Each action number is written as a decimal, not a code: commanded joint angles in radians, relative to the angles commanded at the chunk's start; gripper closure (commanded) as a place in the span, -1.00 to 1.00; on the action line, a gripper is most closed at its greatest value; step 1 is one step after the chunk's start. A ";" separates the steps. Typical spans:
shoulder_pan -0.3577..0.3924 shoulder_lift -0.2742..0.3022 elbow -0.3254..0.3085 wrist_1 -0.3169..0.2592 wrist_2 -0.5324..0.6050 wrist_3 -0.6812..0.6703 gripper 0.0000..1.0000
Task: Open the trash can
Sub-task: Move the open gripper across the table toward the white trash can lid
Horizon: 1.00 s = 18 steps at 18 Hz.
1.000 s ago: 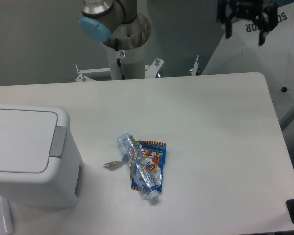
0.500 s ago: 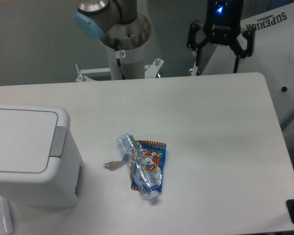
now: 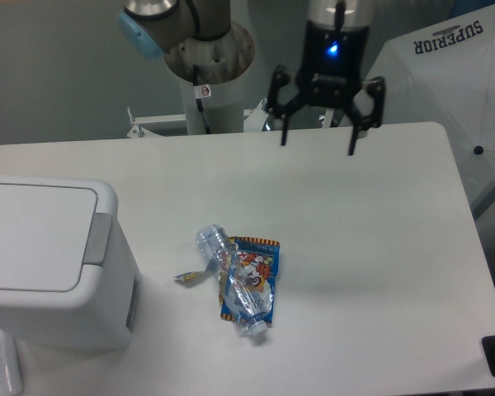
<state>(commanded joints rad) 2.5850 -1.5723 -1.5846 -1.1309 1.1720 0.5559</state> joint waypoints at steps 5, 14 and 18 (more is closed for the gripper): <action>-0.126 -0.084 0.008 0.230 0.003 -0.348 -1.00; -0.252 -0.155 0.023 0.298 0.003 -0.372 -1.00; -0.276 -0.160 0.021 0.298 0.002 -0.376 -1.00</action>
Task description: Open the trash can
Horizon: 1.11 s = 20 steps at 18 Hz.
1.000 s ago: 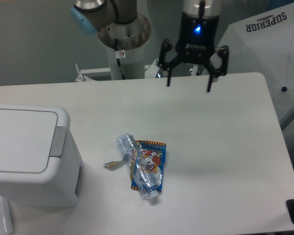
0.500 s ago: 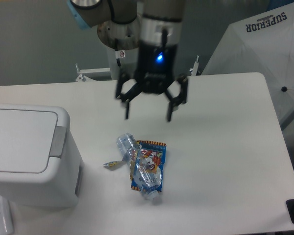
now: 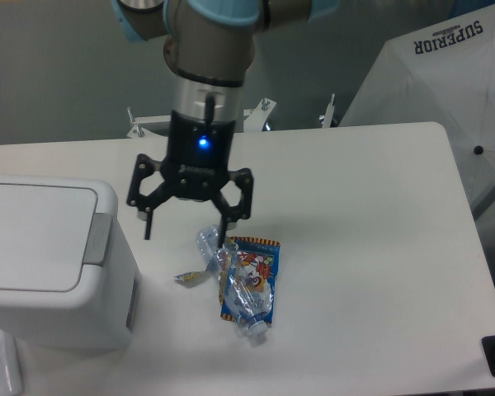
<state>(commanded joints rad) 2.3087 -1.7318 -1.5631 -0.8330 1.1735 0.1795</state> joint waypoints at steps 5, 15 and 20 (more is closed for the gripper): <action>-0.028 -0.021 -0.005 0.000 0.002 -0.009 -1.00; -0.060 -0.031 -0.012 0.000 0.003 -0.011 -1.00; -0.071 -0.028 -0.023 0.000 0.003 -0.011 -1.00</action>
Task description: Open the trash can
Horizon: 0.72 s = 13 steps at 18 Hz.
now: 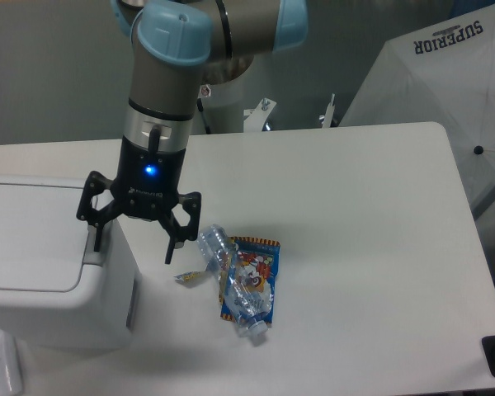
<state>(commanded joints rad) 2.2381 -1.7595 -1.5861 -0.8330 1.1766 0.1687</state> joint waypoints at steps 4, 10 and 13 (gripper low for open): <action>0.000 -0.002 -0.002 0.000 0.000 0.000 -1.00; 0.000 -0.006 0.000 0.000 0.002 0.002 -1.00; 0.000 -0.009 0.000 0.000 0.003 0.002 -1.00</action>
